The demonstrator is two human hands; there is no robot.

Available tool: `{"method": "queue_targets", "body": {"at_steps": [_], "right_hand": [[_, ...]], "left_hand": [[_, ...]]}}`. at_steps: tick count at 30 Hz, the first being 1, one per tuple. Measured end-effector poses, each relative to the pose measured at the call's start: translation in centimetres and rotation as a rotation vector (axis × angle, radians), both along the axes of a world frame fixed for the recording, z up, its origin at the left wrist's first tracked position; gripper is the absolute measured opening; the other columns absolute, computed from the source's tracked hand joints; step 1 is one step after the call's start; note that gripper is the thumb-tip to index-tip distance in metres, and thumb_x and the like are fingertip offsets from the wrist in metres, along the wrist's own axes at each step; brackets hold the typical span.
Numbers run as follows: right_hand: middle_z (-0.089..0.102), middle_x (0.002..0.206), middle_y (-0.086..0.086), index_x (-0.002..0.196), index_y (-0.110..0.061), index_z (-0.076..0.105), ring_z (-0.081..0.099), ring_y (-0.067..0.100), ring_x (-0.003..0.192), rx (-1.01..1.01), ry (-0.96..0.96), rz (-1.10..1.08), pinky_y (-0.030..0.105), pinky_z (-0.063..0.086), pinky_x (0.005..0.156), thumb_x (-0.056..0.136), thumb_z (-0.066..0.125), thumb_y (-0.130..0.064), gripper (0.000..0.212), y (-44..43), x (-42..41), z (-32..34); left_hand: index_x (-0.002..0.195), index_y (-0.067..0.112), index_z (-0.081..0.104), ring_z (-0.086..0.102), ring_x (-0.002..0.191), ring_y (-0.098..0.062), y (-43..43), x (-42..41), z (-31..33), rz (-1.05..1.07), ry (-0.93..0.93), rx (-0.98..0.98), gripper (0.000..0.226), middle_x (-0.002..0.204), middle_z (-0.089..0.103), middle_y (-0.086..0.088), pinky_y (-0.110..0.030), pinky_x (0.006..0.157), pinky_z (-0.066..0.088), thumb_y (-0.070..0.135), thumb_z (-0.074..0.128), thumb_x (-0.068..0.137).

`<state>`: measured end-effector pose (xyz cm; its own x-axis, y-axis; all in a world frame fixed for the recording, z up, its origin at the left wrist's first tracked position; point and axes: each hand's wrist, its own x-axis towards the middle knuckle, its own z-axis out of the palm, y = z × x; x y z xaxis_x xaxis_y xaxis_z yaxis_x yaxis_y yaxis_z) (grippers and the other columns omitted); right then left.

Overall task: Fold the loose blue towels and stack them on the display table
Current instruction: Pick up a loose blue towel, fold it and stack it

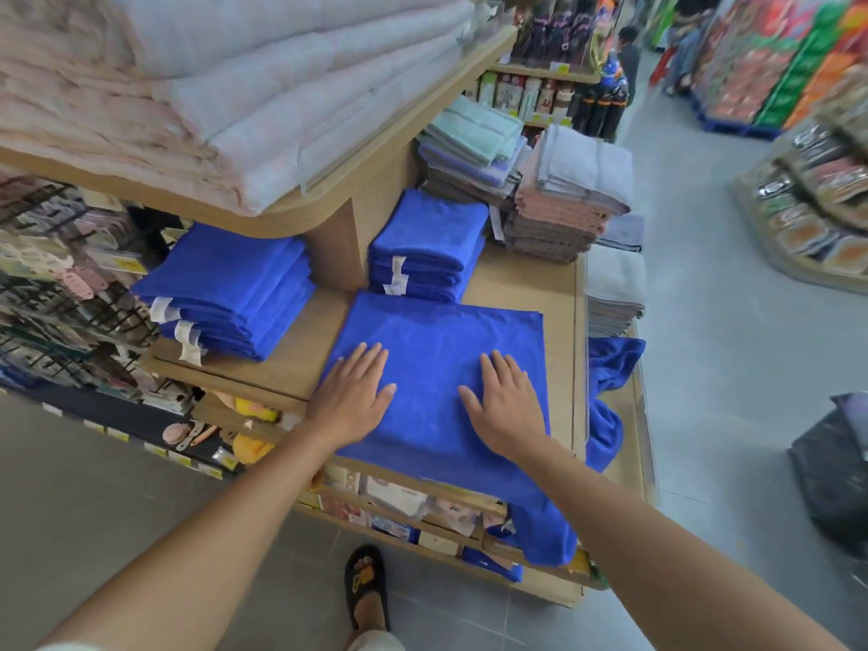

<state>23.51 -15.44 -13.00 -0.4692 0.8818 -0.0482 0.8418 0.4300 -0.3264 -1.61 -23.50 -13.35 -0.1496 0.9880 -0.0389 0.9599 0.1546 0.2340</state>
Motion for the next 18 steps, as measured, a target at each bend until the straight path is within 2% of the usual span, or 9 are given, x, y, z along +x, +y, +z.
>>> {"method": "queue_targets", "body": {"at_steps": [3, 6, 9, 12, 15, 17, 18], "right_hand": [[0.028, 0.166, 0.009, 0.157, -0.011, 0.031, 0.023, 0.03, 0.153, 0.041, -0.028, -0.067, 0.045, 0.024, 0.123, 0.104, 0.037, -0.053, 0.068, 1.9, -0.8, 0.6], [0.05, 0.146, 0.007, 0.141, -0.014, 0.047, 0.047, 0.031, 0.13, 0.059, -0.029, -0.135, 0.043, 0.042, 0.1, 0.1, 0.046, -0.038, 0.048, 5.3, -0.7, 2.2], [0.039, 0.153, 0.004, 0.15, -0.016, 0.038, 0.058, 0.034, 0.119, -0.027, 0.023, -0.197, 0.043, 0.05, 0.086, 0.1, 0.046, -0.027, 0.052, 9.4, -0.1, 3.6], [0.032, 0.157, 0.006, 0.155, -0.016, 0.03, 0.059, 0.039, 0.117, -0.06, -0.016, -0.211, 0.046, 0.051, 0.087, 0.101, 0.043, -0.021, 0.055, 13.0, 0.2, 4.2], [0.05, 0.139, 0.015, 0.144, -0.015, 0.047, 0.06, 0.04, 0.115, -0.085, -0.113, -0.201, 0.045, 0.05, 0.093, 0.1, 0.044, -0.018, 0.044, 15.9, 0.6, 4.0], [0.06, 0.129, 0.014, 0.13, -0.014, 0.061, 0.06, 0.036, 0.113, -0.102, -0.151, -0.161, 0.041, 0.05, 0.092, 0.099, 0.048, -0.02, 0.034, 17.3, 1.2, 4.1], [0.064, 0.124, 0.013, 0.123, -0.014, 0.066, 0.061, 0.034, 0.111, -0.112, -0.166, -0.136, 0.039, 0.051, 0.089, 0.099, 0.051, -0.021, 0.029, 17.8, 1.5, 4.3]], "left_hand": [[0.162, 0.015, 0.016, 0.002, 0.157, -0.017, 2.8, -0.4, 0.3, -0.001, 0.016, -0.005, 0.067, 0.17, 0.008, 0.001, -0.042, 0.127, 0.008, 0.048, 0.034, 0.106], [0.158, 0.009, 0.029, 0.017, 0.154, -0.024, 5.6, -1.8, 0.9, 0.09, -0.044, 0.093, 0.063, 0.166, 0.025, -0.007, -0.041, 0.124, 0.019, 0.039, 0.044, 0.104], [0.149, 0.008, 0.04, 0.033, 0.144, -0.03, 8.5, -4.4, 1.4, 0.322, 0.0, 0.082, 0.062, 0.155, 0.04, -0.01, -0.046, 0.113, 0.033, 0.045, 0.046, 0.1], [0.139, 0.016, 0.049, 0.042, 0.136, -0.032, 11.0, -6.7, 1.7, 0.391, 0.062, -0.03, 0.061, 0.145, 0.049, -0.007, -0.05, 0.107, 0.037, 0.058, 0.041, 0.096], [0.132, 0.028, 0.055, 0.046, 0.132, -0.029, 12.5, -8.2, 1.6, 0.37, 0.011, -0.013, 0.054, 0.139, 0.054, -0.001, -0.049, 0.105, 0.041, 0.06, 0.049, 0.09], [0.115, 0.031, 0.062, 0.057, 0.117, -0.026, 12.9, -9.0, 1.4, 0.368, -0.079, 0.045, 0.039, 0.122, 0.064, 0.002, -0.044, 0.096, 0.048, 0.056, 0.056, 0.087], [0.108, 0.03, 0.062, 0.061, 0.108, -0.025, 12.9, -9.1, 1.3, 0.38, -0.185, 0.079, 0.031, 0.112, 0.067, 0.002, -0.043, 0.092, 0.051, 0.051, 0.06, 0.087]]}}
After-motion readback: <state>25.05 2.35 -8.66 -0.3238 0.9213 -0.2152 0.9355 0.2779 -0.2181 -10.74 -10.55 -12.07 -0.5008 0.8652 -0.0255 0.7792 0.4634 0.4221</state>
